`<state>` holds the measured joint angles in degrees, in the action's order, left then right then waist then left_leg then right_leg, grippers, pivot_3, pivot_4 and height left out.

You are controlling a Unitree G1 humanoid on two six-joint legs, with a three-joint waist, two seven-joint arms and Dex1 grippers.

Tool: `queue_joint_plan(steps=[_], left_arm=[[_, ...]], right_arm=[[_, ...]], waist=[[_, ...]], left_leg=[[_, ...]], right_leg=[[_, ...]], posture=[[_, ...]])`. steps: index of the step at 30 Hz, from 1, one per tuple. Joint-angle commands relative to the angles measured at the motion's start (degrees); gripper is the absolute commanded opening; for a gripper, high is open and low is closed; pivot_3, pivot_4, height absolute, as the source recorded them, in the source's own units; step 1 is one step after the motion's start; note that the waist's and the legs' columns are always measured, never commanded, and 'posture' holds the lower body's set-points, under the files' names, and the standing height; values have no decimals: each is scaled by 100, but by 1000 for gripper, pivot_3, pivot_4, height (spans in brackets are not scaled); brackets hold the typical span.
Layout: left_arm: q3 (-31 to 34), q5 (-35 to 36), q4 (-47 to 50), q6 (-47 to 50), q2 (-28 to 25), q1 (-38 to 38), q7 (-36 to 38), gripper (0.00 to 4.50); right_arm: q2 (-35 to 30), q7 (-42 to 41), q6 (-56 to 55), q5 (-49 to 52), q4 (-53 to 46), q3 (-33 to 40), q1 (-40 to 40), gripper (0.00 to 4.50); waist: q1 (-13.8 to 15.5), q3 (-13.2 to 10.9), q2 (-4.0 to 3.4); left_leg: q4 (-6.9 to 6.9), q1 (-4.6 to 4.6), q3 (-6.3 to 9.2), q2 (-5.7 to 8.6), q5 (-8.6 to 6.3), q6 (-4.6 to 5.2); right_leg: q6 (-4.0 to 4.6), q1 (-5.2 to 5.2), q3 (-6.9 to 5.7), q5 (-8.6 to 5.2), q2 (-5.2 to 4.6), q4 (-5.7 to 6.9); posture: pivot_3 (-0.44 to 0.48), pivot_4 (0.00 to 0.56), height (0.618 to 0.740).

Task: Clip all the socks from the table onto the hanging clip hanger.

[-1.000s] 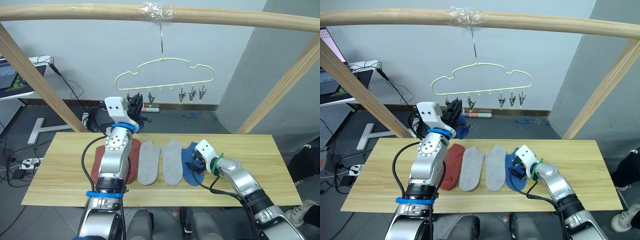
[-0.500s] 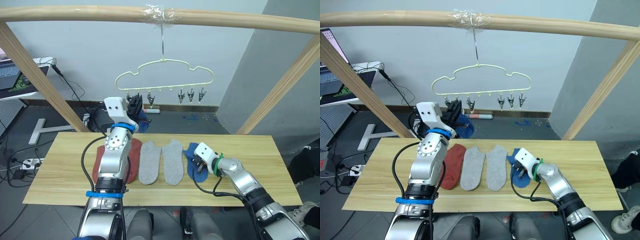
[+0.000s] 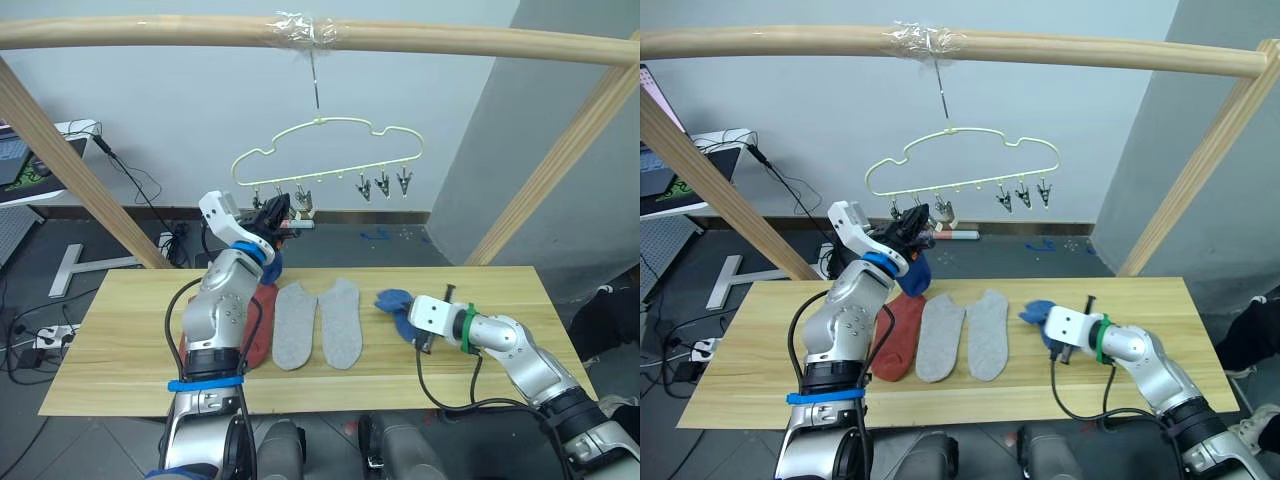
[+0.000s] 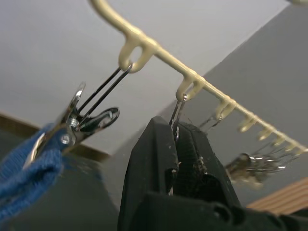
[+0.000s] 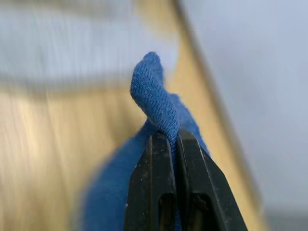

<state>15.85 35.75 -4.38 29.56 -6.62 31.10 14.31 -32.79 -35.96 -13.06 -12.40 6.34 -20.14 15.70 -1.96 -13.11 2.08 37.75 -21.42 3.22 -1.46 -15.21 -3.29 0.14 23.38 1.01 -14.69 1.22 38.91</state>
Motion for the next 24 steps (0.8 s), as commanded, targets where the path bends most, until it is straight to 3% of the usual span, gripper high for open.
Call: queue_joint_plan(steps=[1, 5, 9, 24], left_arm=[[174, 536, 201, 583, -82, -40, 67, 0], [447, 1284, 328, 1115, -17, 93, -73, 0], [480, 1579, 466, 1366, -9, 67, -151, 0], [455, 1830, 697, 1595, -53, -59, -178, 0]], right_arm=[[131, 128, -366, -85, -379, 41, 73, 10], [704, 373, -597, -190, -495, -84, 466, 10], [1169, 577, -705, -269, -438, -76, 787, 10], [1342, 899, -1041, -394, -338, 12, 1134, 10]], waist=[[13, 0, 1], [9, -3, 1], [30, -6, 0], [106, -7, 0]], left_leg=[[0, 11, 2, -1, 0, 0], [2, 10, 0, -8, 0, -2], [4, 8, 3, -8, 0, -3], [5, -31, 12, -5, 0, -3]], right_leg=[[0, 0, -2, 0, 0, 0], [0, 1, 4, 0, -11, -2], [0, 2, 2, 0, -15, -1], [0, 23, -7, 0, -34, -23]], posture=[[28, 219, 740], [29, 218, 740], [33, 217, 740], [43, 213, 740]])
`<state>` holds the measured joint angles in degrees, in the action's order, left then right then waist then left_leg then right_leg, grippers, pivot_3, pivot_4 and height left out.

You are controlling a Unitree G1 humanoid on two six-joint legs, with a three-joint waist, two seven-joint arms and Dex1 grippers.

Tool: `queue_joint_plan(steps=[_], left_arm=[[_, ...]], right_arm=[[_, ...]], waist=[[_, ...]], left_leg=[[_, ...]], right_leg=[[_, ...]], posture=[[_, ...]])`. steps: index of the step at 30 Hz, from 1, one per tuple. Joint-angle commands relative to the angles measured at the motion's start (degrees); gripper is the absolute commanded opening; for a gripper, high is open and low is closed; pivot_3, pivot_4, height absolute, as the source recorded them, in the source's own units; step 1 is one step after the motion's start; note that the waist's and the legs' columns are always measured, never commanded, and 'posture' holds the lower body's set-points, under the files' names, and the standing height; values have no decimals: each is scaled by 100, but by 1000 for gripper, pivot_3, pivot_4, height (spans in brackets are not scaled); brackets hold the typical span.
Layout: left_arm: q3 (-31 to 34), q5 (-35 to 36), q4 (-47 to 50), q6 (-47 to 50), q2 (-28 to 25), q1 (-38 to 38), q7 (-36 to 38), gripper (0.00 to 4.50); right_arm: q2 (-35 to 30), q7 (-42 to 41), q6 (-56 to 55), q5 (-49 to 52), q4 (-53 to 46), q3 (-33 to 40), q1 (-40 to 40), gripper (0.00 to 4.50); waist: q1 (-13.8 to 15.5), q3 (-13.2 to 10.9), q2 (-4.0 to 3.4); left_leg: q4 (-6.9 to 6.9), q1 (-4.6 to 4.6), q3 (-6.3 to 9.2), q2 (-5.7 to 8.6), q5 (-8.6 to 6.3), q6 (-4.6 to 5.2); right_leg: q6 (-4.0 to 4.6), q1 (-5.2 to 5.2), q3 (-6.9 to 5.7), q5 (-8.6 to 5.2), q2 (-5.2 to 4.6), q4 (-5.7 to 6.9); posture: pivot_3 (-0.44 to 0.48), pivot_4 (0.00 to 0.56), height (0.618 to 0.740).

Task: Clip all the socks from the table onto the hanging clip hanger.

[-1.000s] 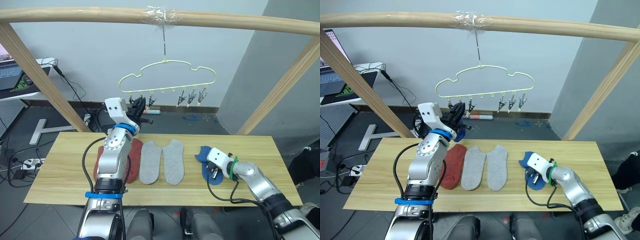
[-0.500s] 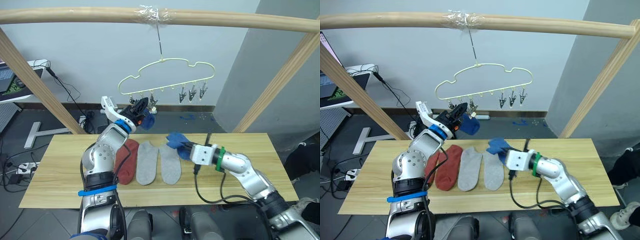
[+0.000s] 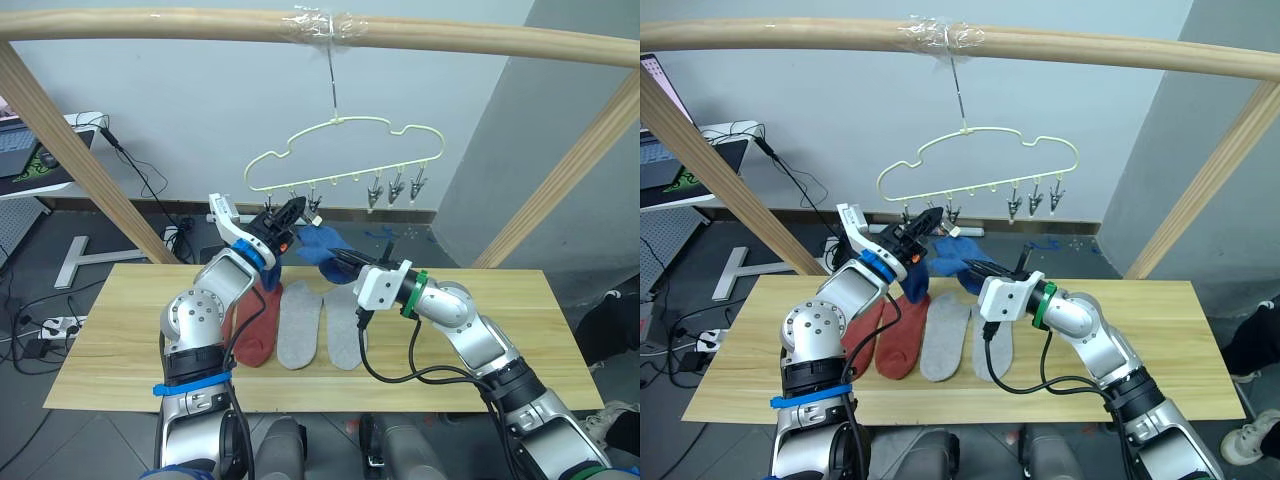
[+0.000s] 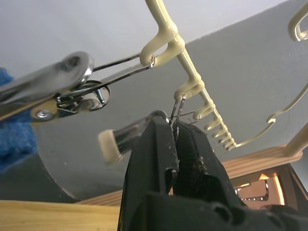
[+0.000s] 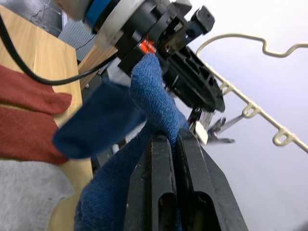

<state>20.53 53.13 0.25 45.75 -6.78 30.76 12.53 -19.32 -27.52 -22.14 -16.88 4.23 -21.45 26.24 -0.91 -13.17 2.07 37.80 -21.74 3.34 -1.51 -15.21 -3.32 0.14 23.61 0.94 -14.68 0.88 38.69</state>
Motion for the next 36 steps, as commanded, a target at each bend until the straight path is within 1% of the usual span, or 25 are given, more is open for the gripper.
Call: queue_joint_plan(steps=[1, 6, 12, 19, 21, 22, 23, 25, 33, 34, 36], left_arm=[[-33, 88, 257, -11, -53, -50, 24, 0], [-38, 257, 341, 73, 8, -58, 40, 0], [-69, 358, 400, 165, -39, -62, 103, 0], [-154, 305, 514, 59, -132, -137, 237, 0], [-131, 301, 543, -12, -129, -174, 250, 699], [-121, 314, 553, -19, -135, -185, 262, 906], [-133, 267, 554, -39, -161, -191, 257, 1202], [-146, 231, 548, -57, -204, -207, 260, 1911], [-106, 379, 770, 14, -357, -341, 207, 4343], [-72, 452, 904, 87, -418, -452, 183, 4465], [5, 675, 1242, 316, -588, -737, 122, 4465]], right_arm=[[-13, 66, -148, 50, -128, 145, 72, 10], [21, 123, -152, 5, -71, 118, 95, 10], [119, 233, -115, -55, 76, 112, 185, 10], [135, 283, -135, -41, 157, 127, 246, 10], [146, 280, -134, -26, 159, 122, 254, 0], [152, 278, -133, -17, 161, 118, 253, 0], [161, 270, -126, -1, 160, 114, 250, 0], [169, 252, -118, 6, 169, 101, 245, 0], [238, 179, -33, 113, 201, 105, 227, 0], [275, 111, 44, 220, 190, 105, 211, 0], [357, -49, 246, 432, 157, 110, 182, 0]], waist=[[0, 0, 0], [2, 0, 0], [7, 0, 0], [14, 0, 0], [15, 0, 0], [17, 0, 0], [20, 0, 0], [25, 0, 0], [69, 0, 0], [71, 0, 0], [50, 0, 0]], left_leg=[[0, 0, 0, 0, 0, 0], [0, 0, -1, 0, 0, 0], [0, -2, -1, 1, 0, 0], [0, -5, 0, 1, 0, 0], [0, -6, -1, 1, 0, 0], [0, -6, -1, 1, 0, 0], [0, -6, -1, 1, 0, 0], [0, -7, -1, 0, 0, 0], [0, -10, -1, 0, 0, 0], [0, -11, -1, 0, 0, -1], [-1, -11, -5, -4, 0, -1]], right_leg=[[0, 0, 1, 0, 0, 0], [0, 0, 1, 0, 0, -1], [0, 1, 1, 0, 0, -1], [0, 4, 0, 0, 0, -2], [0, 4, 1, 0, -1, -4], [0, 5, 2, 0, -1, -4], [0, 5, 1, 0, -1, -3], [0, 7, 0, 0, 0, -1], [0, 10, 1, 0, -1, -1], [0, 12, 1, 0, -1, -1], [1, 14, 4, 0, 0, 1]], posture=[[43, 213, 740], [42, 208, 740], [42, 208, 740], [46, 202, 740], [51, 197, 740], [51, 197, 740], [51, 197, 740], [56, 192, 740], [61, 187, 740], [61, 187, 740], [61, 187, 740]])
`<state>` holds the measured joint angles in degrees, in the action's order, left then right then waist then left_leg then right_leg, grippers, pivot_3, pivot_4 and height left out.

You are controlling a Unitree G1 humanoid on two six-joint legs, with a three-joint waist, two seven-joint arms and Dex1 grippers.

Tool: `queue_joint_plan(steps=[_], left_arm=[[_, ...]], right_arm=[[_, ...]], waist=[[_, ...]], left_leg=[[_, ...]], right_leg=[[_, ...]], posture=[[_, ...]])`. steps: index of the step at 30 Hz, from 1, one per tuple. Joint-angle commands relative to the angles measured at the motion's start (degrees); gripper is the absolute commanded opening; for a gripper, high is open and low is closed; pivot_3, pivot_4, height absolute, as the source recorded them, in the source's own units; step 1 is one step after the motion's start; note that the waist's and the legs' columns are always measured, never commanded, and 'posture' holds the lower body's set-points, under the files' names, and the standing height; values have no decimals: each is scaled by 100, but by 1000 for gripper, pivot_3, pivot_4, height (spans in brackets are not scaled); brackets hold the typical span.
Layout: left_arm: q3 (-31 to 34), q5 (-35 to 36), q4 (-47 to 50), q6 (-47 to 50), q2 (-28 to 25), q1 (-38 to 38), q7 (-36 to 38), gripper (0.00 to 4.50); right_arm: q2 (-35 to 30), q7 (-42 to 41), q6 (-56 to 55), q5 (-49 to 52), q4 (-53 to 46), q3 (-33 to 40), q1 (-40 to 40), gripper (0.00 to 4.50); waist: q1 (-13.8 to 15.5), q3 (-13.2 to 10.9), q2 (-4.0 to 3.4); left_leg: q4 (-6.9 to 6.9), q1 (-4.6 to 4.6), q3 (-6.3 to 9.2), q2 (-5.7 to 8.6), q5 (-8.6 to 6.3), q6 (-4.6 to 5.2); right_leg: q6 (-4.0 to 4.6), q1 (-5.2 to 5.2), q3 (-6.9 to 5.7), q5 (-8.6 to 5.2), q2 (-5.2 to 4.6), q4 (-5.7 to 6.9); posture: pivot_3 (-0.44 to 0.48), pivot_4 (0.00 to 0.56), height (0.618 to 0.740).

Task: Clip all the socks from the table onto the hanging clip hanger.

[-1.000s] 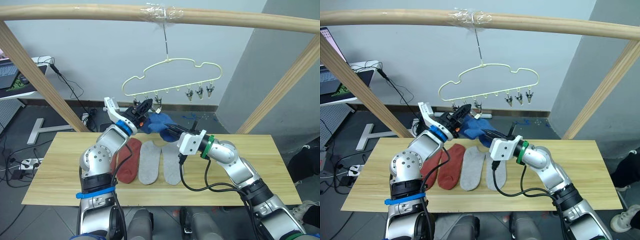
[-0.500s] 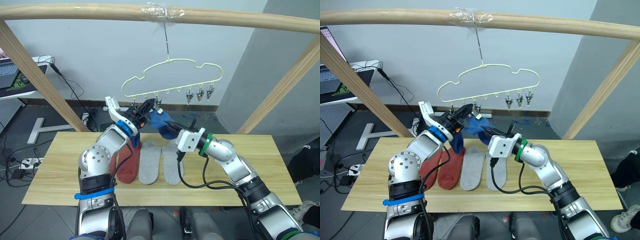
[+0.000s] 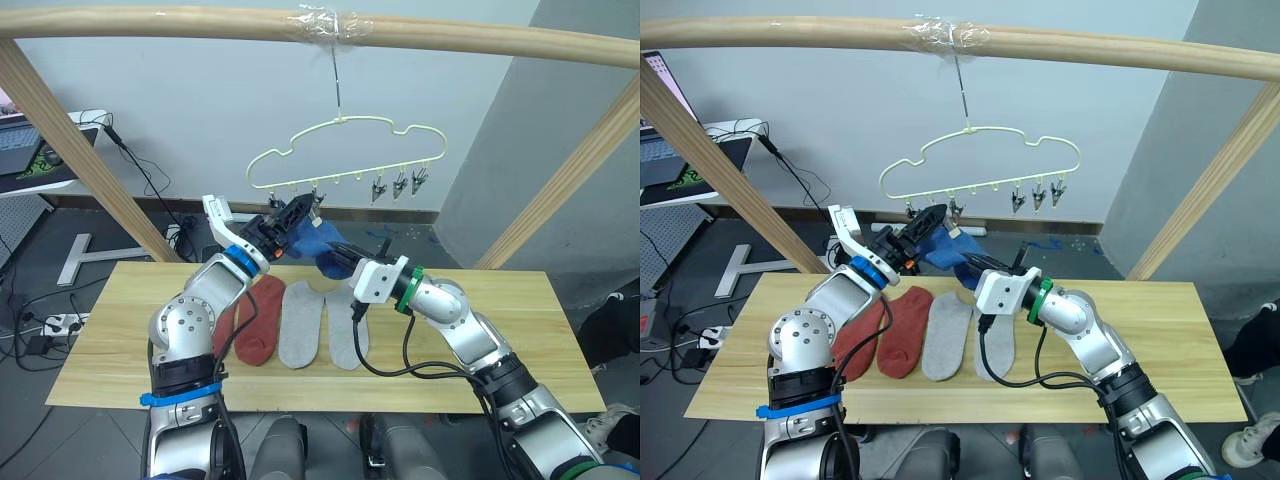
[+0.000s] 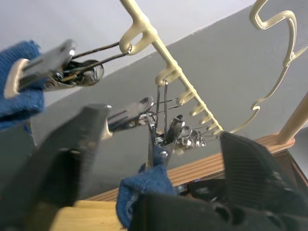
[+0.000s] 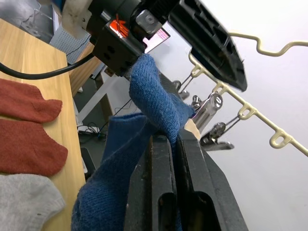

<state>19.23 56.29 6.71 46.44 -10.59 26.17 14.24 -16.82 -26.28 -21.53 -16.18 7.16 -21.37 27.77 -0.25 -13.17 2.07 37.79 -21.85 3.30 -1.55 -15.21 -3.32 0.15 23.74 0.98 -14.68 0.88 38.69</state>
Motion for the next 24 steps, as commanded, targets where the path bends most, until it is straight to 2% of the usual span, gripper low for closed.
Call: queue_joint_plan(steps=[1, 3, 7, 14, 18, 22, 24], left_arm=[[159, 498, 792, 369, -319, -425, -56, 4495], [177, 690, 990, 495, -478, -577, -72, 4500], [242, 943, 1160, 575, -701, -683, -142, 4500], [22, 743, 1344, 462, -958, -809, -36, 4500], [-328, 261, 1488, 224, -1090, -859, 131, 4500], [-1433, -1359, 1599, -775, -1190, -750, 365, 4500], [-1562, -1650, 1488, -1168, -915, -641, 293, 4500]], right_arm=[[188, -228, 363, 517, -174, 143, 7, 233], [300, -317, 625, 737, -220, 205, -10, 699], [451, -586, 1124, 1159, -322, 247, -70, 2031], [545, -851, 2096, 1715, -639, 401, -303, 4402], [460, -852, 2273, 1764, -739, 548, -366, 4459], [207, -992, 3142, 2343, -1172, 1075, -579, 4459], [48, -1133, 3437, 2613, -1407, 1249, -608, 4459]], waist=[[-19, 0, 0], [3, 0, 0], [44, 0, 0], [43, 0, 0], [43, 0, 0], [89, 0, 0], [99, -2, -4]], left_leg=[[-3, 1, -3, -3, 0, -1], [-5, 0, 1, -5, 0, -1], [1, -5, 9, -1, 0, -1], [3, -5, 4, 1, 0, 0], [0, -8, 5, 0, 0, 0], [2, -10, 1, 4, 0, 0], [1, -11, -3, 7, 0, 0]], right_leg=[[0, 3, 3, 0, 1, 0], [0, 6, -1, 0, 1, 6], [1, 10, -7, 0, 0, 14], [1, 10, -2, 0, -2, 12], [1, 15, -3, 0, 0, 14], [1, 15, 0, 0, -1, 12], [2, 16, 5, 0, -2, 9]], posture=[[61, 187, 740], [65, 181, 740], [72, 182, 740], [76, 183, 740], [77, 184, 740], [68, 191, 740], [68, 191, 740]])
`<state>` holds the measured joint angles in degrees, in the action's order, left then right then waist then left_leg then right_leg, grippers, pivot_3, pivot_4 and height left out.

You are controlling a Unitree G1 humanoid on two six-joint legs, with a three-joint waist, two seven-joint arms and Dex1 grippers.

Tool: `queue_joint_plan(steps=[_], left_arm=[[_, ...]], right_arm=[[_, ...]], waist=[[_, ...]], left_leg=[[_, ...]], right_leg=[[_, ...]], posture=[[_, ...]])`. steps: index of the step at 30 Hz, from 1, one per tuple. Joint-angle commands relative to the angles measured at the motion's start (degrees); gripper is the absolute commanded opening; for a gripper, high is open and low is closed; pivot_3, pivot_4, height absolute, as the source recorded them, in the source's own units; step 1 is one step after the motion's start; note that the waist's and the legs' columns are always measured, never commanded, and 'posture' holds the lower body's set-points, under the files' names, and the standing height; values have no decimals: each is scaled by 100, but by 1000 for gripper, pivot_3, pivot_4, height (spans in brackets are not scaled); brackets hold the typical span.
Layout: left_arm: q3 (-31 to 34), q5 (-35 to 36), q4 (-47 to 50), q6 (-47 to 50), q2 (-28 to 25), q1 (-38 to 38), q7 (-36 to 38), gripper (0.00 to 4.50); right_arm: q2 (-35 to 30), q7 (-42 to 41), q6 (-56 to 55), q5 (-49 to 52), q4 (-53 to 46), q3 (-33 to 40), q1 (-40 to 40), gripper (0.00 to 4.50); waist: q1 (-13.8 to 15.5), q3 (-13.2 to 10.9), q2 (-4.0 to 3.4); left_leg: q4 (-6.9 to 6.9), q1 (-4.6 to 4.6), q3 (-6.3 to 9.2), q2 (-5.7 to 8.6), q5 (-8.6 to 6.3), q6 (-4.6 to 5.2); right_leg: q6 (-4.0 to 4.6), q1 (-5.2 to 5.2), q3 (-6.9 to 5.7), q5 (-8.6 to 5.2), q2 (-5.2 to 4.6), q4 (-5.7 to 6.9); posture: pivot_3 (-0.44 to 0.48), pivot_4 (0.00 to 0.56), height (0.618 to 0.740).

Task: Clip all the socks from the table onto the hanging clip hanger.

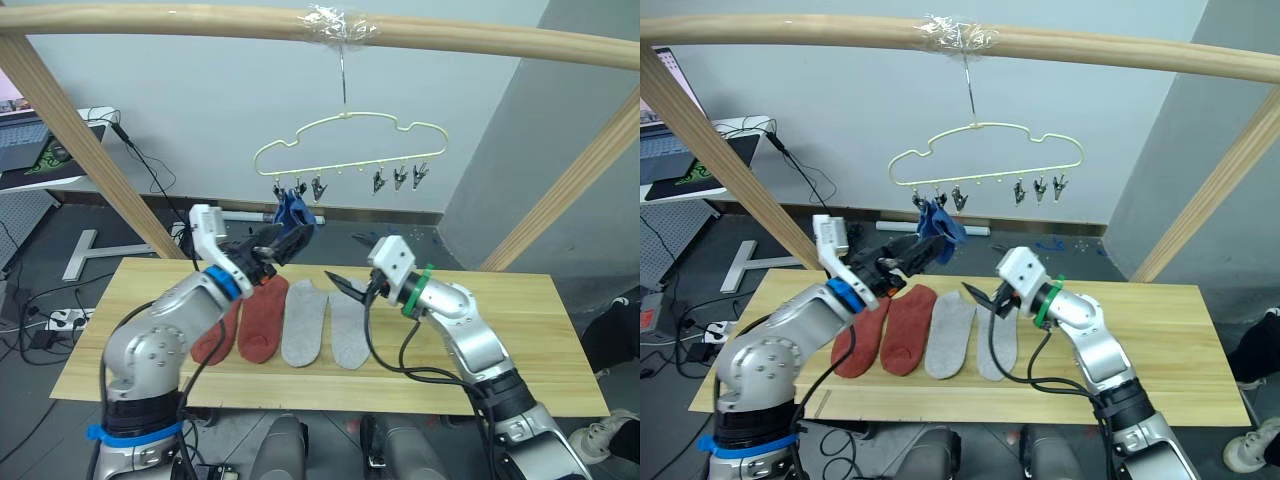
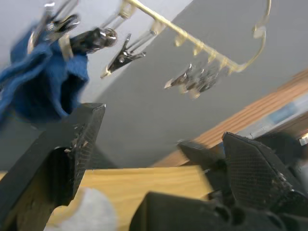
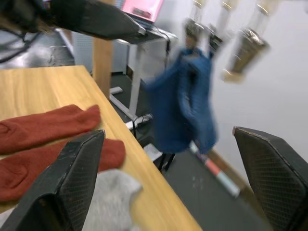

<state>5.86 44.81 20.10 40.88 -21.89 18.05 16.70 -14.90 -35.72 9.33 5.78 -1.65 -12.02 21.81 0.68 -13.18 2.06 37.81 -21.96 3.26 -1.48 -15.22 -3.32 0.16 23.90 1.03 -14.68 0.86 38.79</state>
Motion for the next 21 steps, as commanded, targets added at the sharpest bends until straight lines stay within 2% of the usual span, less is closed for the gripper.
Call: queue_joint_plan(steps=[1, 3, 5, 7, 14, 21], left_arm=[[-281, -662, 61, -770, 329, 211, -7, 4318], [-472, -983, -83, -996, 466, 264, 33, 3915], [-567, -1257, -202, -1160, 533, 301, 43, 3295], [-838, -1846, -573, -1548, 592, 439, -43, 2713], [-885, -2840, -1747, -2633, 1099, 773, -358, 2713], [-804, -3289, -2569, -3254, 1301, 1111, -454, 2713]], right_arm=[[-222, -230, 438, 498, -616, 392, -8, 4491], [-344, -259, 589, 643, -736, 560, 26, 4500], [-402, -259, 747, 784, -861, 670, 54, 4500], [-485, -316, 997, 1151, -1091, 943, 129, 4500], [-448, -179, 1467, 1629, -1526, 1125, 392, 4500], [-345, 134, 1934, 1985, -1816, 1251, 691, 4500]], waist=[[14, -1, -2], [14, -2, -4], [-19, -2, -4], [-40, -6, -10], [-80, -7, -12], [-83, -8, -13]], left_leg=[[0, -2, -3, 0, 0, 1], [-1, -8, -4, -3, -1, 1], [-3, -11, -6, -7, -1, 2], [-8, -10, -5, -7, -1, 2], [-2, -18, -7, -4, -1, 4], [0, -24, -4, -3, -1, 4]], right_leg=[[0, 1, 2, 0, -1, -2], [0, 10, 1, 0, 0, -2], [0, 16, 2, 0, 6, 3], [0, 18, 1, 0, 9, 4], [-1, 19, 1, 0, 8, 1], [-1, 21, -2, 0, 9, 2]], posture=[[62, 192, 740], [62, 192, 740], [49, 194, 740], [36, 196, 740], [13, 199, 740], [-3, 204, 740]])
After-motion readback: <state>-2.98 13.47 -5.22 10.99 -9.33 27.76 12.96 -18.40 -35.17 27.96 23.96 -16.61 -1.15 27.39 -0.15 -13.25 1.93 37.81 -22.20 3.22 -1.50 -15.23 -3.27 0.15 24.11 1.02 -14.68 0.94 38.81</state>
